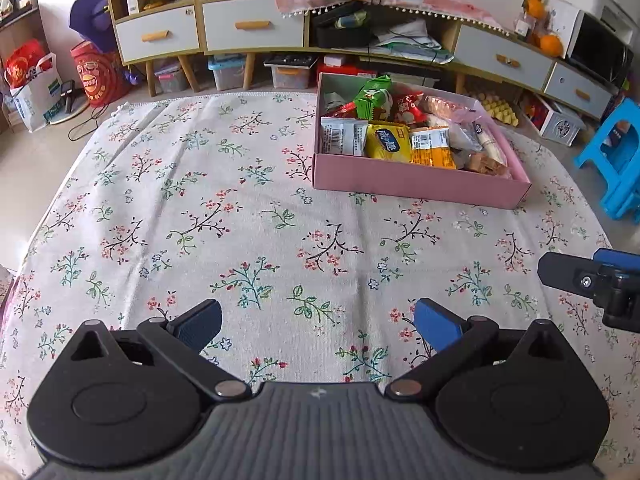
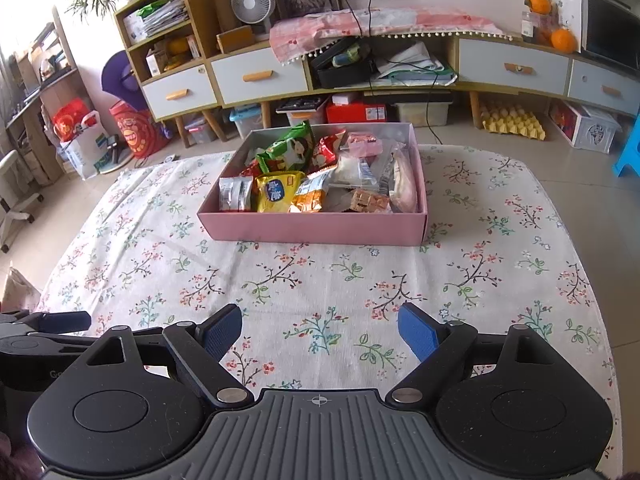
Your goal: Organize snacks
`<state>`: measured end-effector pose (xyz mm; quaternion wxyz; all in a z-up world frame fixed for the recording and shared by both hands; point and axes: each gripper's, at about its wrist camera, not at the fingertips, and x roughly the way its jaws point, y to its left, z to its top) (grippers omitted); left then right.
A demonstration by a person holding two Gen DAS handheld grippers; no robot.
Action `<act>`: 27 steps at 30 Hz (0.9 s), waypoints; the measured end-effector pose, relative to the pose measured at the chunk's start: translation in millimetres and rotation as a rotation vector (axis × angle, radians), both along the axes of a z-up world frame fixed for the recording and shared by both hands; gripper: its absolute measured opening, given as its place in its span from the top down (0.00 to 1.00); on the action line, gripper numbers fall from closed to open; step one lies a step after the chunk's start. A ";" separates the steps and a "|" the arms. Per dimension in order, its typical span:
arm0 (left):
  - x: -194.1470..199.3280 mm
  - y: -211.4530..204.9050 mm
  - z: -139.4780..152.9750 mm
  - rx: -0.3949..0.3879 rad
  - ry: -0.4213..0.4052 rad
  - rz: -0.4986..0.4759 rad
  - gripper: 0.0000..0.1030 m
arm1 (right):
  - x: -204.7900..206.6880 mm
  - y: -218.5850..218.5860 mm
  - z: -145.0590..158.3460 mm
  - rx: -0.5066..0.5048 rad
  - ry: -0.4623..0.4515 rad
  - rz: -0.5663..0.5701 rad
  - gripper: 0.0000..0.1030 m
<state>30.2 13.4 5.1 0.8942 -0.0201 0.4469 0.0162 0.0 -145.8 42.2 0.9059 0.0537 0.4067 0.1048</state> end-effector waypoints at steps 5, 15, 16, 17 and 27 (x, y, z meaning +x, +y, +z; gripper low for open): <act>-0.2 -0.9 0.6 0.000 -0.001 0.006 0.00 | 0.6 -0.7 -0.4 0.004 0.005 -0.004 0.15; 0.1 0.0 -0.9 -0.010 0.011 0.018 0.00 | 1.8 -4.1 0.4 0.017 0.007 -0.014 0.15; 0.1 -0.1 -1.0 -0.010 0.010 0.018 0.00 | 2.0 -4.3 0.5 0.017 0.007 -0.017 0.15; -0.1 -0.2 -1.1 -0.007 0.010 0.018 0.00 | 2.1 -4.1 0.2 0.017 0.007 -0.019 0.15; -4.8 0.1 -2.3 -0.012 0.025 0.017 0.00 | 1.1 -7.6 -7.2 0.008 0.027 -0.026 0.15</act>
